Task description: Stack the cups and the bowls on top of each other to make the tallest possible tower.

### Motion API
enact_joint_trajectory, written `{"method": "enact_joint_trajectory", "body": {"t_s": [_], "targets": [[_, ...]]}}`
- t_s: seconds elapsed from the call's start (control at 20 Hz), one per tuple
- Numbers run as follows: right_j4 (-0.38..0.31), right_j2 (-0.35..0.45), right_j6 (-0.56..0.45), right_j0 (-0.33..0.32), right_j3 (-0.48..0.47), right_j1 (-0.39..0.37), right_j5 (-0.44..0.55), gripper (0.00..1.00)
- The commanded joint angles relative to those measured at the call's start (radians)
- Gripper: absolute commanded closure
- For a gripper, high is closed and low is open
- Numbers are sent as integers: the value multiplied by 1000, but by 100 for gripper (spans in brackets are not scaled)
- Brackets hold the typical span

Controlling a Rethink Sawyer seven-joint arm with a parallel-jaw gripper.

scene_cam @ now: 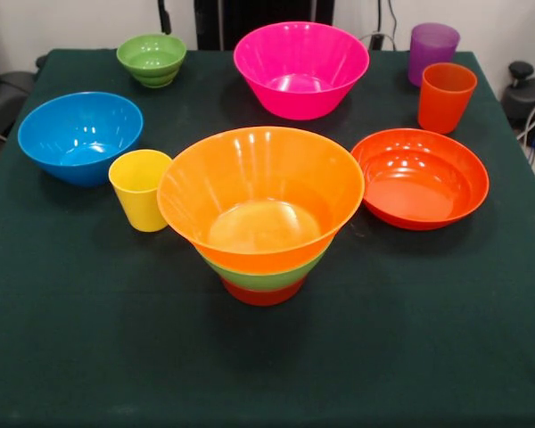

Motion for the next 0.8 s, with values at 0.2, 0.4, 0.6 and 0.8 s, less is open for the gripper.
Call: {"method": "enact_joint_trajectory", "body": {"t_s": [0.2, 0.4, 0.6, 0.8], "targets": [[-121, -52, 51, 36, 31, -43, -195, 0], [-110, -59, 42, 43, 29, -43, -199, 0], [-117, -86, 40, 57, 31, -39, -226, 0], [-120, -112, 41, 76, 28, -42, -242, 0]]}}
